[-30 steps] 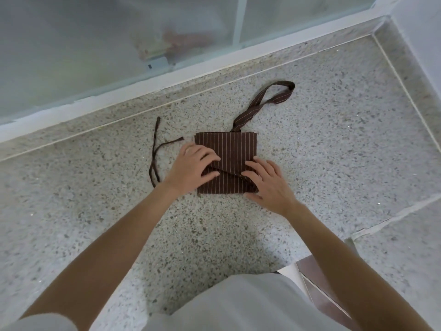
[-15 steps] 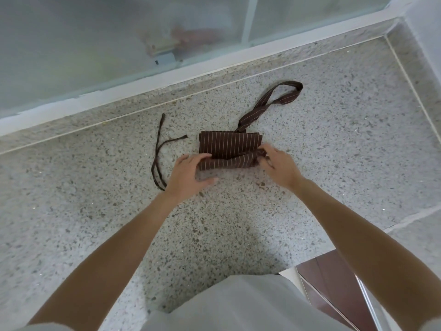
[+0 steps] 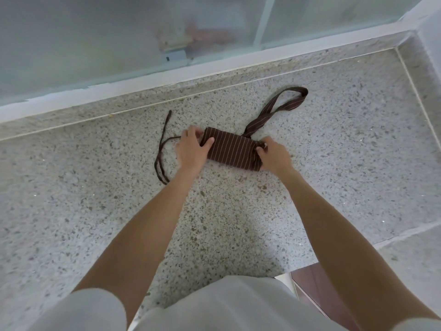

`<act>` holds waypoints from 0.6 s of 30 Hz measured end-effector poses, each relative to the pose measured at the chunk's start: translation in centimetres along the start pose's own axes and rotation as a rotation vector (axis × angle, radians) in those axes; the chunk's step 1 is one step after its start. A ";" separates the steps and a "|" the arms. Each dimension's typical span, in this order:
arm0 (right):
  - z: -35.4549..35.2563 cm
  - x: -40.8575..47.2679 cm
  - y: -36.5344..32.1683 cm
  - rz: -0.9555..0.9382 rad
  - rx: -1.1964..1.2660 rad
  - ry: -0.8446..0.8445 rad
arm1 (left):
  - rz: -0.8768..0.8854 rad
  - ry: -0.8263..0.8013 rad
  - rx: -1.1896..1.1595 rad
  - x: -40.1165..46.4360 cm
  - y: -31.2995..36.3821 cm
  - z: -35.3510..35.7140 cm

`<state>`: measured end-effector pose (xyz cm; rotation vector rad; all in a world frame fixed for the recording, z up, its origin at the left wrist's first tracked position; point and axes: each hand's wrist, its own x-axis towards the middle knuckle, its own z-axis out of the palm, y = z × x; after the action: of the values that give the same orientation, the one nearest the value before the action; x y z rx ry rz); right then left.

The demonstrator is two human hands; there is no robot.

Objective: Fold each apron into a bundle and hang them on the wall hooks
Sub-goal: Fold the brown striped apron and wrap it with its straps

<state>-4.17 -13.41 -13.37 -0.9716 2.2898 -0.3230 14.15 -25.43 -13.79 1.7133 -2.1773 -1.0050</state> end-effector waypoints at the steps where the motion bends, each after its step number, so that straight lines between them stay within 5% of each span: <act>1: 0.5 -1.0 0.0 0.014 0.019 -0.001 | 0.066 0.041 0.028 -0.4 -0.2 -0.4; 4: 2.4 -4.7 0.4 0.057 0.085 0.034 | 0.221 0.172 0.003 -3.2 -1.4 -2.1; 6: 3.4 -7.2 0.3 0.074 0.105 0.050 | 0.164 0.174 -0.124 -6.1 -2.6 -2.9; 11: 6.2 -13.4 -0.3 0.082 0.151 -0.080 | 0.039 -0.226 -0.343 -13.4 -5.5 -3.0; 18: 7.7 -16.7 0.0 0.051 0.154 -0.199 | 0.001 -0.342 -0.311 -13.6 -6.1 -1.4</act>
<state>9.68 -1.34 -11.79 -0.8276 2.0734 -0.3591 23.92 -14.09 -13.04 1.4848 -2.0594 -1.6404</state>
